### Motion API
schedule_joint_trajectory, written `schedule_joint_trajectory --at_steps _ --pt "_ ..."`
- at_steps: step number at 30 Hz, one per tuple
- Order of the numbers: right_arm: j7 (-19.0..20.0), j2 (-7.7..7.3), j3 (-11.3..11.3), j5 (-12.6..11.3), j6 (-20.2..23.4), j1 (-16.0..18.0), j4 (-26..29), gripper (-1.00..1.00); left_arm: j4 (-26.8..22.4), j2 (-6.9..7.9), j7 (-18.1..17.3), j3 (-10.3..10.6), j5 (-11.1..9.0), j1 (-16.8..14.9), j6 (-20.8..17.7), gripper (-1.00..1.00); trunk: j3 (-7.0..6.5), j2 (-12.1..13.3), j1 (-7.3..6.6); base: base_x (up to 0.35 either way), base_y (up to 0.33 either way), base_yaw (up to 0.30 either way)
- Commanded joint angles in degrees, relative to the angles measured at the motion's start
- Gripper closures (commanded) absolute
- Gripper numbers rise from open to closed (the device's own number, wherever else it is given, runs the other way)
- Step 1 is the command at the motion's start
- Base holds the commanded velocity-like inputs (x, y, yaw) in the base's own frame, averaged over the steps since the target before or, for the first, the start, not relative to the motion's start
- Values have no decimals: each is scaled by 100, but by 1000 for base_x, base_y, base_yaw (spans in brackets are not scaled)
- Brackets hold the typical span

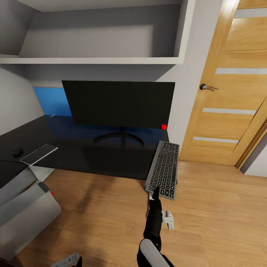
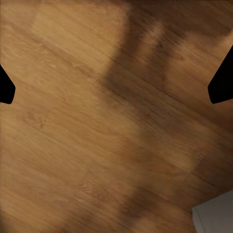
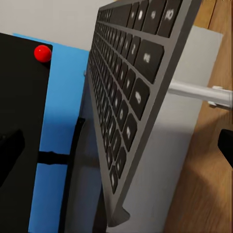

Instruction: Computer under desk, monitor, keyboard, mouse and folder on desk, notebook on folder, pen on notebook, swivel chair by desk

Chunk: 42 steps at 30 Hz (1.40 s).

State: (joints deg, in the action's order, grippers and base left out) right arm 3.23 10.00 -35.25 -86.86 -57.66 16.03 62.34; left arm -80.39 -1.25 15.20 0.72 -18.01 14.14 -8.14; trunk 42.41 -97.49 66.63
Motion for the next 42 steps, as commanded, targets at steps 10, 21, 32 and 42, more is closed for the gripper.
schedule_joint_trajectory --at_steps 10,21,32,42 --pt "69 0 -17 -41 -34 5 -136 -100 -12 -2 36 5 -45 2 -24 -100 4 -2 0 -138 0 0" --pt "58 -24 -9 -26 -27 5 -254 -100 -9 2 43 -17 -45 1 -30 -100 4 -2 0 -21 0 0" --pt "315 -85 -24 -5 -40 5 -1916 -100 13 -14 50 -80 -54 1 -30 -100 4 -2 0 0 0 0" --pt "891 -94 -15 -2 -38 -2 -3669 -100 20 -20 52 -78 -54 1 -30 -100 4 -2 0 0 0 0"
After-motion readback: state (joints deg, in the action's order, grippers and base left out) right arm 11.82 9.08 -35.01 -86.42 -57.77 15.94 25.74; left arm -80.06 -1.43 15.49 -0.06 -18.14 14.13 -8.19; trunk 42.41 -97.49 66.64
